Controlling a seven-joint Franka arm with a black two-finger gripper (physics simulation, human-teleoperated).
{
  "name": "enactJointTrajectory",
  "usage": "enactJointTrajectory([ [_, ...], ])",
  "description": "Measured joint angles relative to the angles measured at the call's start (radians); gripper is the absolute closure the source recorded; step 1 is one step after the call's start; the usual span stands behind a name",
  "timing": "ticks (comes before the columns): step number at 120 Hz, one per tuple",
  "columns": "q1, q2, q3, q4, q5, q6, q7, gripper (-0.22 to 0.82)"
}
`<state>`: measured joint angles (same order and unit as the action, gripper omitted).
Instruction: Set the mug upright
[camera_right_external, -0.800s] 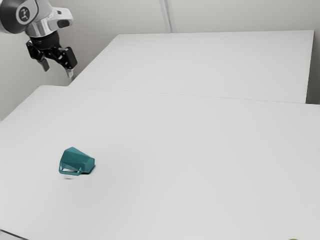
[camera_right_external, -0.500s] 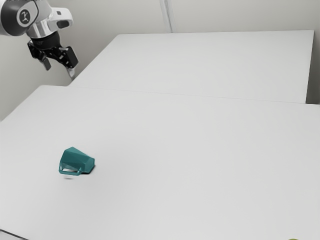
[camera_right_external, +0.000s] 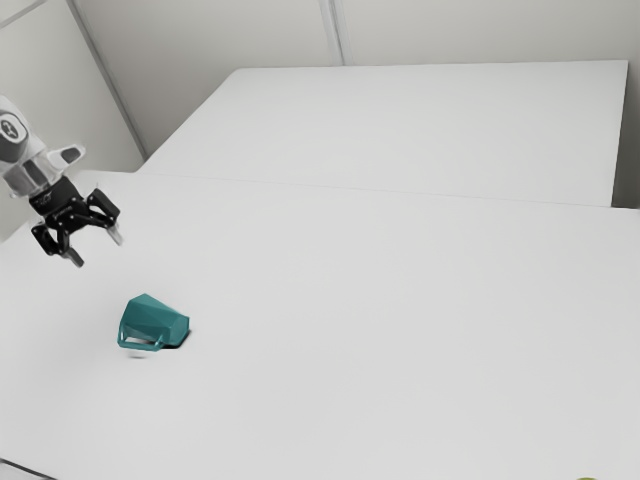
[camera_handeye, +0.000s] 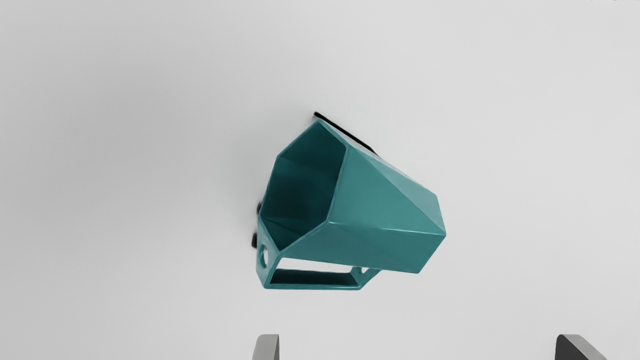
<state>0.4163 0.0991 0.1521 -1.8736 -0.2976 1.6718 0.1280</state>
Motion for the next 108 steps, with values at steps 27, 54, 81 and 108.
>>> enactJointTrajectory([
  [27,0.0,0.148,0.07,0.018,-0.125,-0.014,0.044,0.0],
  [54,-0.001,0.245,0.095,0.06,-0.2,-0.017,0.092,0.0],
  [81,-0.002,0.297,0.095,0.047,-0.296,-0.018,0.127,0.0],
  [108,-0.003,0.303,0.087,0.016,-0.366,-0.054,0.144,0.0],
])
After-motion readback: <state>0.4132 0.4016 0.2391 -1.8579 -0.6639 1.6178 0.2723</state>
